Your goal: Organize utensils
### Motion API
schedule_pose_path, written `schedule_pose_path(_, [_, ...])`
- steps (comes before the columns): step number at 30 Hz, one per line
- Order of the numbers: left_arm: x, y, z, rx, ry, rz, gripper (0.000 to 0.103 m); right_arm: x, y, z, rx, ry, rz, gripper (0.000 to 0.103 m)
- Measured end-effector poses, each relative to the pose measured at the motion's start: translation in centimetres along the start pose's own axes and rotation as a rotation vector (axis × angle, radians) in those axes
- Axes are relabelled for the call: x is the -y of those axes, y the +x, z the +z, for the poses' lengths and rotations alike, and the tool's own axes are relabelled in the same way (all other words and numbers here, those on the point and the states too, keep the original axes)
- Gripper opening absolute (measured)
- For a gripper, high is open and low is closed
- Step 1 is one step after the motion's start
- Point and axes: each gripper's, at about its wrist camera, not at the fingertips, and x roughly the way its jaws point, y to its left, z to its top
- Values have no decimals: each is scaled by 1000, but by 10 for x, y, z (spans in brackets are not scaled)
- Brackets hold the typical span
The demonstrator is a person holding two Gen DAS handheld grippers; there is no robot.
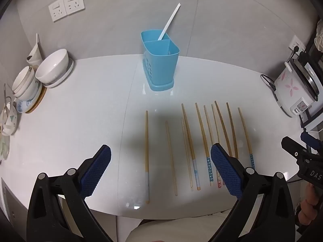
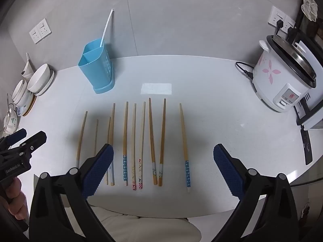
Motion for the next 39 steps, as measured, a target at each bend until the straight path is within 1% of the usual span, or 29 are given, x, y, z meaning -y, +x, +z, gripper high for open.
schedule_pose_path(4, [-7,1,0,-9,-7,-13,97,1,-1,2,2,0,5,95])
schedule_pose_path(7, [2,1,8,-15,8,23,97,2,2,-1,6,-2,1,95])
schedule_pose_path(9, [7,0,7,-7,17,32,97,3,4,0,3,0,0,95])
schedule_pose_path(11, [3,-3,2,9,13,15,97,1,3,1,-3,7,5,95])
schedule_pose_path(16, [6,-3,0,16,24,25,97,3,4,0,-6,26,24,95])
schedule_pose_path(39, [5,-5,-5,19,28,10,96,-3,-1,-1,3,7,15,95])
